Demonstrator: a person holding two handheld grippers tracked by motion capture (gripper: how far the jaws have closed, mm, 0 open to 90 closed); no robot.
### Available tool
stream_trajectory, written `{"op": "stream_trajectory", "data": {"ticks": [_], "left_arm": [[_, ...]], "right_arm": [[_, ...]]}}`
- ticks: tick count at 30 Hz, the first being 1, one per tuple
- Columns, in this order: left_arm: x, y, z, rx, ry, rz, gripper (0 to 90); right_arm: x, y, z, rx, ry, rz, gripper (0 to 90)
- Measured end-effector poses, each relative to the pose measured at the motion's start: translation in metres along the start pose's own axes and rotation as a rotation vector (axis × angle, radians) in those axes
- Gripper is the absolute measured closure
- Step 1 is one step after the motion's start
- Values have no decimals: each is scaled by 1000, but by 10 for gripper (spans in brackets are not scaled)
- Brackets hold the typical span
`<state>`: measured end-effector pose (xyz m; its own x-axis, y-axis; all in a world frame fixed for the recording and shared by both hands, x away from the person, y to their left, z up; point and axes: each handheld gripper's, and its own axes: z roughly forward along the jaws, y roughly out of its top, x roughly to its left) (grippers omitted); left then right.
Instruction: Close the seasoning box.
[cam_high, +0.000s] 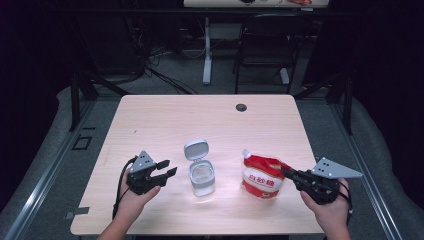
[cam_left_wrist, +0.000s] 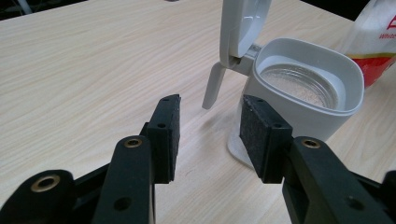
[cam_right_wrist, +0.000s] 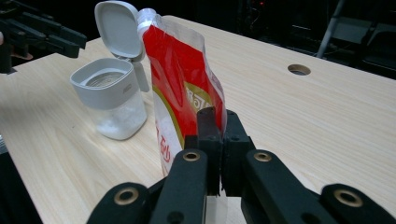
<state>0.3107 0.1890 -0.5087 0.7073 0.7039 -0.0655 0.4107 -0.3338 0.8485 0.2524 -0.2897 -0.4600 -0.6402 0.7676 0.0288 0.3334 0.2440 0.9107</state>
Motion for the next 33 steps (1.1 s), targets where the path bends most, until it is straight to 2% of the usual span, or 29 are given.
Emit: {"op": "stream_trajectory", "data": {"ticks": [4, 8, 15, 18, 19, 23, 25, 28, 33], "left_arm": [[1, 0, -1, -3, 5, -2, 585], [2, 0, -1, -7, 7, -7, 585], [2, 0, -2, -7, 6, -6, 585], [2, 0, -2, -7, 7, -7, 585], [2, 0, -2, -7, 7, -6, 585], [2, 0, -2, -9, 8, -8, 584], [2, 0, -2, -7, 7, -4, 584], [1, 0, -2, -9, 7, -6, 584], [1, 0, -2, -7, 8, -3, 584]], "right_arm": [[4, 0, 3, -17, -55, 19, 900], [8, 2, 5, -23, -111, 11, 900], [8, 2, 11, -50, -225, 14, 900], [6, 2, 10, -59, -238, 46, 900], [5, 2, 9, -56, -228, 57, 900], [9, 2, 8, -48, -215, 65, 900], [12, 2, 7, -43, -232, 72, 900], [15, 1, 6, -45, -225, 100, 900], [15, -4, 3, -53, -211, 96, 884]]}}
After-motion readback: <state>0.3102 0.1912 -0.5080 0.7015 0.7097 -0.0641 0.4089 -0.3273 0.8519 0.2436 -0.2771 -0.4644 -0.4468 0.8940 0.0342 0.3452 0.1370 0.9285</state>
